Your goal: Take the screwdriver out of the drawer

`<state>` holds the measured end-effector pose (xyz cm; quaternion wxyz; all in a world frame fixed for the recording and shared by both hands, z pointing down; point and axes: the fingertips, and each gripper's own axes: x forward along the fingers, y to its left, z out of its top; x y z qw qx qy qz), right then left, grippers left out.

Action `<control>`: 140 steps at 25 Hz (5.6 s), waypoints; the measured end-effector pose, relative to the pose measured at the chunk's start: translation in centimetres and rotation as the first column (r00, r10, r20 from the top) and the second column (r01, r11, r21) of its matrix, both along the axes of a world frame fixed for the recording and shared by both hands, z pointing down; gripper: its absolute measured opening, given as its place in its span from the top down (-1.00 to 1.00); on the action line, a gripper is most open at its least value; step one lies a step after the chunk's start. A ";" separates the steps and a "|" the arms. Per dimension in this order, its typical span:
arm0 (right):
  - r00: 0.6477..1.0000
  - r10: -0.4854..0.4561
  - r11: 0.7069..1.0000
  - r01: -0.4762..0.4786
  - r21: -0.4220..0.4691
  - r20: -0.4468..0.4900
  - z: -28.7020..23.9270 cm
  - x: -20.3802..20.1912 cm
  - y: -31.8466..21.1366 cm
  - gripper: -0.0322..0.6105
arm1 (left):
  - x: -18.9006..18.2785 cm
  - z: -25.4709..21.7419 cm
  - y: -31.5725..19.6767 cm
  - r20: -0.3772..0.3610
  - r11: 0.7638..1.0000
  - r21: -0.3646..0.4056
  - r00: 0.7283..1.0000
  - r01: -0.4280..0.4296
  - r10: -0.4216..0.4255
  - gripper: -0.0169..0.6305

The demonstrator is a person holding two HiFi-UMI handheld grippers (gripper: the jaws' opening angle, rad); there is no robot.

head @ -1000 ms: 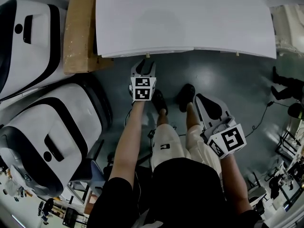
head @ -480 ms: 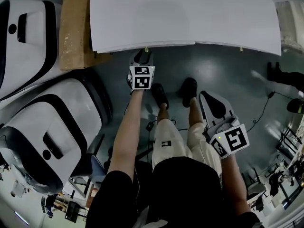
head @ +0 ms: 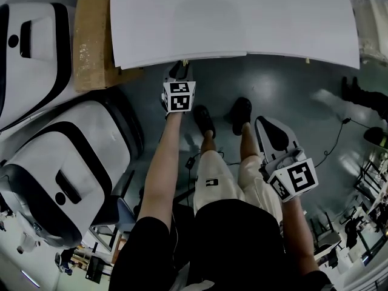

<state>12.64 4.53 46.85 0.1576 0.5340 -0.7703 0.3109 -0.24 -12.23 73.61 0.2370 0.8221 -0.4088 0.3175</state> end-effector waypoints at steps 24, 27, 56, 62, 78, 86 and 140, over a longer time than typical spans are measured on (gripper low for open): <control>1.000 -0.009 1.000 0.009 0.006 0.014 0.1 -0.8 1.7 0.84 | -0.2 -0.1 2.1 0.047 0.999 0.013 0.998 -0.032 0.031 0.66; 1.000 -0.011 1.000 0.011 0.010 0.017 -0.1 -0.9 1.9 0.84 | -0.3 0.0 3.0 0.047 1.000 0.005 0.999 -0.023 0.023 0.66; 0.998 -0.058 0.997 0.058 0.057 0.005 -2.8 -1.4 4.6 0.84 | -2.4 -0.6 15.3 0.046 0.999 -0.041 0.998 0.034 -0.032 0.67; 0.998 -0.070 0.995 0.070 0.065 0.004 -3.1 -2.2 4.9 0.84 | -2.8 -0.7 16.5 0.045 0.998 -0.055 0.999 0.033 -0.031 0.67; 0.995 -0.095 0.992 0.096 0.076 -0.018 -4.4 -4.0 5.7 0.85 | -4.2 -1.1 20.7 0.040 0.996 -0.087 0.999 0.016 -0.012 0.68; 0.993 -0.119 0.988 0.121 0.098 -0.027 -5.4 -5.2 5.3 0.84 | -4.5 -1.7 20.7 0.032 0.993 -0.116 0.999 -0.008 0.012 0.69; 0.648 -0.754 0.637 0.679 -0.365 -0.111 16.7 -12.9 -10.7 0.73 | -5.5 -27.9 13.1 -0.264 0.885 0.042 0.859 0.464 -0.438 0.87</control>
